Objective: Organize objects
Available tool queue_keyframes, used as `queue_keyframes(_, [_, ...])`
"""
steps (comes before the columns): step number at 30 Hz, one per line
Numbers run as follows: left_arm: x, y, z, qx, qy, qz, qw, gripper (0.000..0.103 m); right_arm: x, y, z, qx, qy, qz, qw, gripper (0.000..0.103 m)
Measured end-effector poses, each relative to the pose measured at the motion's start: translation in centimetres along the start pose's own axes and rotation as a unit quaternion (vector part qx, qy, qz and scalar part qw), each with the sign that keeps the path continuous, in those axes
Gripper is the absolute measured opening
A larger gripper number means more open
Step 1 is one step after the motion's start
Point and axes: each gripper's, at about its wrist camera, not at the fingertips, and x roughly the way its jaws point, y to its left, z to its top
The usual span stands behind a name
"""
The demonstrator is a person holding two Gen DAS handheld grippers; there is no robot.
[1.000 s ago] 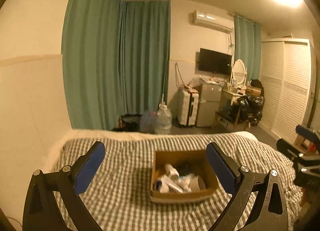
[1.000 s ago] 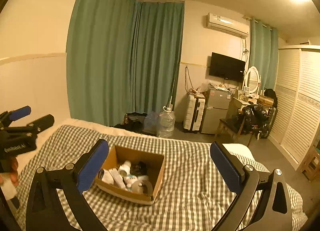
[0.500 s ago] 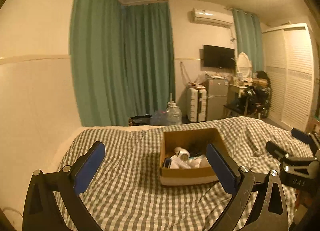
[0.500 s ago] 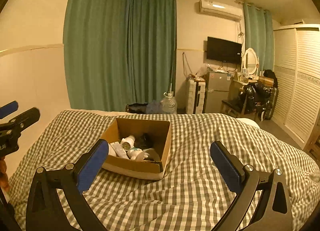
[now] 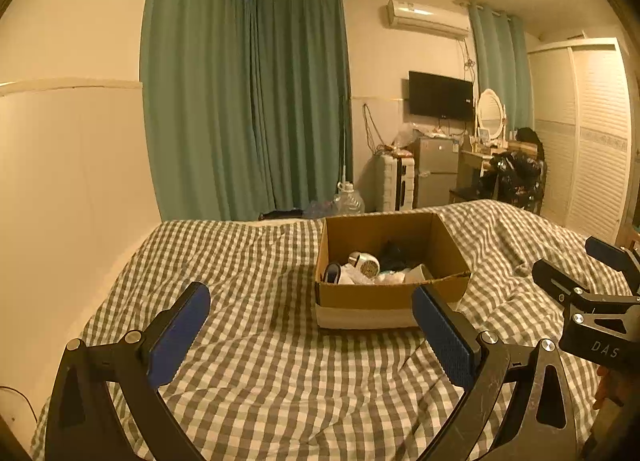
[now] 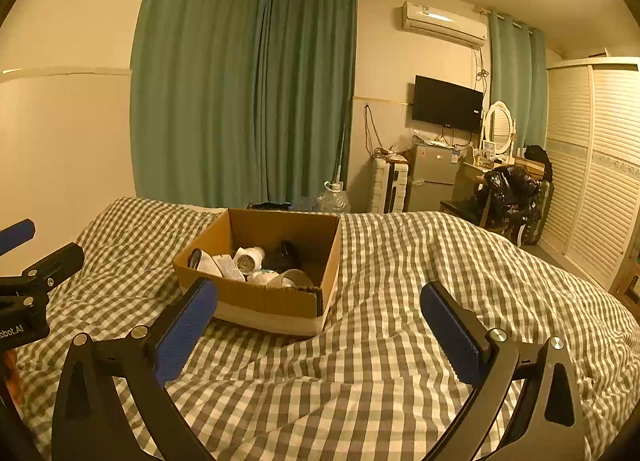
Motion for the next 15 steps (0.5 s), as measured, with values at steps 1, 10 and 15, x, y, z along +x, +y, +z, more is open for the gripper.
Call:
queue_keyframes(1, [0.09,0.09,-0.06,-0.003,0.002,0.000,1.0000,0.103,0.13,-0.05,-0.06,0.000,0.002,-0.001,1.000,0.102])
queue_keyframes(10, [0.23,0.70,-0.13,-0.014,0.011,-0.005,0.9998,0.103,0.27,-0.04,-0.33,-0.002,0.005,-0.004,1.000,0.102])
queue_keyframes(15, [0.46,0.48,-0.17,-0.009,0.017,-0.003,0.9998,0.103,-0.11,0.35,-0.09,-0.010,0.003,-0.002,1.000,0.102])
